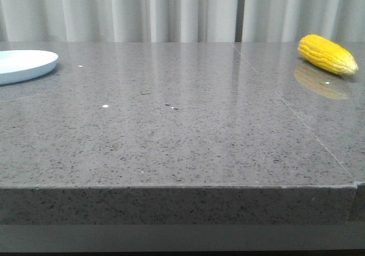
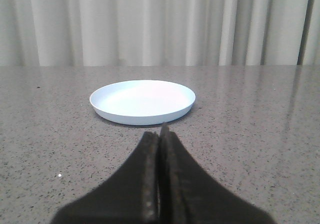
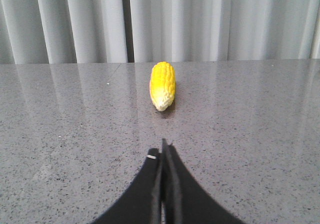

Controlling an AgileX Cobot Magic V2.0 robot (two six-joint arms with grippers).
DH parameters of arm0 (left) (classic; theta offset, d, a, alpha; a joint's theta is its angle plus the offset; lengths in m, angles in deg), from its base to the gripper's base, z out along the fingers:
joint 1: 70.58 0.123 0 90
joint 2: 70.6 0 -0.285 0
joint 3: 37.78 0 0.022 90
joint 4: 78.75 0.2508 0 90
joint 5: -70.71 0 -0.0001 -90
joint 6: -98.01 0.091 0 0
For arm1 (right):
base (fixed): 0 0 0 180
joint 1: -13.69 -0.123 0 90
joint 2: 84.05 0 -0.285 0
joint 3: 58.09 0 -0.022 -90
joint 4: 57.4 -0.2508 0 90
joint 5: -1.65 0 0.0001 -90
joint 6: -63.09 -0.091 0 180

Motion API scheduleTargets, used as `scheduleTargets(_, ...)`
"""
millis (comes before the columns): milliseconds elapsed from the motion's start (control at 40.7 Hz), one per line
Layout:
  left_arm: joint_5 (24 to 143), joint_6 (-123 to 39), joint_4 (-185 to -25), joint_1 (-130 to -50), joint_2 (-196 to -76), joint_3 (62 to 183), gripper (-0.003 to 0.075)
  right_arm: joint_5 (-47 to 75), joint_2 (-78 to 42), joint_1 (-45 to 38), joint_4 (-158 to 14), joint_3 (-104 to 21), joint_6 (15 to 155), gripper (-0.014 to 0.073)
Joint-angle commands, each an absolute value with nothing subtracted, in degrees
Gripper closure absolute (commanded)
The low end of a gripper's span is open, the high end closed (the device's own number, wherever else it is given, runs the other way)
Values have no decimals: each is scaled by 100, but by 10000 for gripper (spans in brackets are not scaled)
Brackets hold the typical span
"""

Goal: Place corn on plate with both arms

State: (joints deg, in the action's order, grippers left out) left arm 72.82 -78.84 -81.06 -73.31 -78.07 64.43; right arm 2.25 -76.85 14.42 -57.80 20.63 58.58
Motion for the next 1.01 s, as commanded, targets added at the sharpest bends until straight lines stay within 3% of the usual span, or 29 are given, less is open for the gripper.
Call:
scheduleTargets(0,6791,-7936,-8141,-7375,-7712,6322,741,-257,-7784,1437,-5740,1941,5867,661)
scheduleTargets(737,6653,-7936,-8201,-7375,-7712,6322,741,-630,-7784,1440,-5740,1929,5862,661)
scheduleTargets(983,6920,-7936,-8206,-7378,-7733,7069,741,-54,-7770,1440,-5740,1131,5929,661)
